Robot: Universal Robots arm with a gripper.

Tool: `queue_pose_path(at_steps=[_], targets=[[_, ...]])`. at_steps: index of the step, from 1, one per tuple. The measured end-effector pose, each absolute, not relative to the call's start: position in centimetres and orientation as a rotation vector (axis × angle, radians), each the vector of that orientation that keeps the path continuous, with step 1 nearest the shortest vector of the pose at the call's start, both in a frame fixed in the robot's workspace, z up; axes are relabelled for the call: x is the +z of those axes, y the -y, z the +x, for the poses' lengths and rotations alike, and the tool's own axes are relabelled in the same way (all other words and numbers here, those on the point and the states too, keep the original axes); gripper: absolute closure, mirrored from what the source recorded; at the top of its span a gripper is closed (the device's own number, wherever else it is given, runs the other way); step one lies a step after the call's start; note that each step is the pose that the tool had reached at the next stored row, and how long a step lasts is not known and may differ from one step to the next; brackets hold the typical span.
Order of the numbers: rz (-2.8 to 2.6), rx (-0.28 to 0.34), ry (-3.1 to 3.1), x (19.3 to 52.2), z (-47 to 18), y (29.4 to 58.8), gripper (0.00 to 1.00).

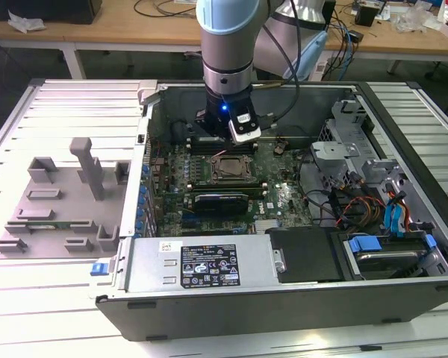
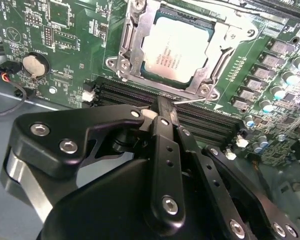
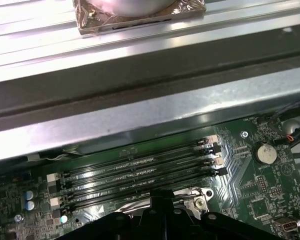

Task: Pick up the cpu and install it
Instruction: 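Install the first cpu locking lever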

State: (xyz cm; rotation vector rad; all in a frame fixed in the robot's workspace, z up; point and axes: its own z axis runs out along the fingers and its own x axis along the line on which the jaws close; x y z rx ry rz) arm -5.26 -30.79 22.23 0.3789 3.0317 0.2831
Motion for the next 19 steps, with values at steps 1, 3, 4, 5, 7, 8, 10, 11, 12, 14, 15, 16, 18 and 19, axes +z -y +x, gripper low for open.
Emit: queue_pose_path(at_steps=[1, 3, 4, 5, 7, 8, 10, 11, 12, 14, 15, 16, 18, 19], targets=[[0.387, 0.283, -3.03, 22.2, -5.3, 30.8, 0.89], [0.407, 0.282, -3.026, 22.1, -5.3, 30.6, 0.89], [0.413, 0.281, -3.025, 22.0, -5.3, 30.5, 0.89], [0.425, 0.281, -3.023, 22.0, -5.3, 30.4, 0.89], [0.44, 0.28, -3.02, 21.9, -5.3, 30.2, 0.89], [0.446, 0.28, -3.019, 21.9, -5.3, 30.1, 0.89], [0.47, 0.276, -3.014, 21.8, -5.3, 30.1, 0.89], [0.48, 0.274, -3.012, 21.7, -5.3, 30.1, 0.89], [0.491, 0.271, -3.009, 21.6, -5.3, 30.1, 0.89], [0.517, 0.262, -3.003, 21.4, -5.3, 30.1, 0.89], [0.55, 0.253, -2.995, 21.2, -5.3, 30.1, 0.89], [0.577, 0.248, -2.989, 21.1, -5.3, 30.1, 0.89], [0.617, 0.244, -2.978, 20.9, -5.3, 30.1, 0.89], [0.658, 0.241, -2.968, 20.8, -5.3, 30.1, 0.89]])
